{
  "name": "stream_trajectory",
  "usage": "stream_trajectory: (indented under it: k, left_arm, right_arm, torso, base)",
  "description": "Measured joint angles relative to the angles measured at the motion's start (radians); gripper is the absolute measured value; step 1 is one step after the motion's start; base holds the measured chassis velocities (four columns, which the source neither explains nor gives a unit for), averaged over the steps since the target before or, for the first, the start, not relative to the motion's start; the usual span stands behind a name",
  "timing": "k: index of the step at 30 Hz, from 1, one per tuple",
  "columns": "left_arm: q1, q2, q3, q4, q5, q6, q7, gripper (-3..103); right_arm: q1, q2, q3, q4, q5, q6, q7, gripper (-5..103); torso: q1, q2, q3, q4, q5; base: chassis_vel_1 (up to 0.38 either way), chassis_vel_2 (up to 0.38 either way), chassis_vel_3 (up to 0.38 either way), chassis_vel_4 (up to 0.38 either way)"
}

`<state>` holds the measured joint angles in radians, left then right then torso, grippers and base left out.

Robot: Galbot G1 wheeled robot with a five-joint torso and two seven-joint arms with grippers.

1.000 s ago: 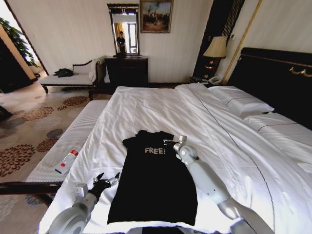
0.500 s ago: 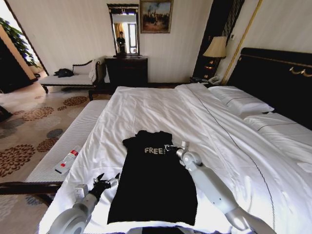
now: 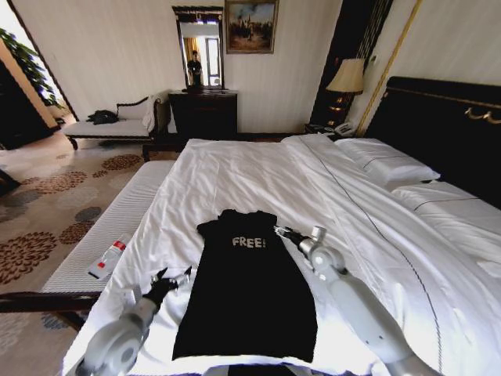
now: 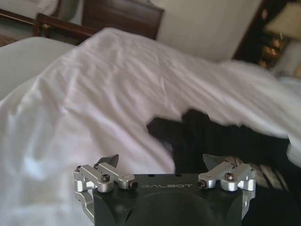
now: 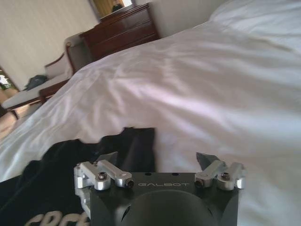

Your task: Fold the clothes on the bed.

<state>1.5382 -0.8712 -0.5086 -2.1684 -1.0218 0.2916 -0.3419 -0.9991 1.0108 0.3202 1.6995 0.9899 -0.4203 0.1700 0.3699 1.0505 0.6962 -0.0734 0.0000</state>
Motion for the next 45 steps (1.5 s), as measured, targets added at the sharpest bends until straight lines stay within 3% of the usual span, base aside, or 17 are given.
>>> stream_trajectory:
  k: [6,10,17,32,36,38,40,41,45]
  left_arm:
    - [-0.146,-0.022,0.030,0.146,-0.087,0.002,0.005,100]
    - [-0.298,-0.078,0.062,0.304,-0.142,0.000,0.042,100]
    - [-0.367,-0.157,0.064,0.406,-0.210,-0.012,0.090,100]
    - [-0.542,-0.247,0.142,0.618,-0.214,-0.015,0.140,99]
    - [-0.593,-0.274,0.176,0.666,-0.211,-0.015,0.141,83]
    - [-0.603,-0.280,0.182,0.677,-0.210,-0.015,0.139,83]
    - [-0.618,-0.291,0.193,0.698,-0.206,-0.015,0.137,72]
    - [-0.618,-0.291,0.193,0.698,-0.206,-0.015,0.137,72]
    - [-0.628,-0.303,0.206,0.719,-0.199,-0.014,0.129,51]
  right_arm:
    - [-0.065,-0.022,0.090,0.049,0.017,0.001,0.029,100]
    - [-0.147,-0.053,0.190,0.094,0.043,0.001,0.042,100]
    - [-0.181,-0.074,0.228,0.106,0.061,0.000,0.043,100]
    - [-0.245,-0.075,0.256,0.139,0.070,-0.005,0.061,100]
    - [-0.251,-0.083,0.266,0.139,0.076,-0.005,0.065,100]
    - [-0.252,-0.084,0.268,0.139,0.078,-0.005,0.066,100]
    - [-0.252,-0.085,0.269,0.139,0.081,-0.005,0.067,100]
    - [-0.252,-0.085,0.269,0.139,0.081,-0.005,0.067,100]
    - [-0.252,-0.087,0.269,0.137,0.084,-0.005,0.068,100]
  torso:
    - [0.000,0.000,0.000,0.0005,0.0000]
    - [0.000,0.000,0.000,-0.0002,-0.0002]
    - [0.000,0.000,0.000,0.0006,0.0002]
    - [0.000,0.000,0.000,0.0005,0.0000]
    - [0.000,0.000,0.000,0.0000,0.0000]
    - [0.000,0.000,0.000,-0.0001,0.0001]
    - [0.000,0.000,0.000,0.0001,0.0001]
    - [0.000,0.000,0.000,0.0001,0.0001]
    - [0.000,0.000,0.000,0.0003,0.0001]
  base:
    - [0.000,0.000,0.000,0.000]
    - [0.000,0.000,0.000,0.000]
    - [0.000,0.000,0.000,0.000]
    - [0.000,0.000,0.000,0.000]
    - [0.000,0.000,0.000,0.000]
    - [0.000,0.000,0.000,0.000]
    - [0.000,0.000,0.000,0.000]
    - [0.000,0.000,0.000,0.000]
    - [0.000,0.000,0.000,0.000]
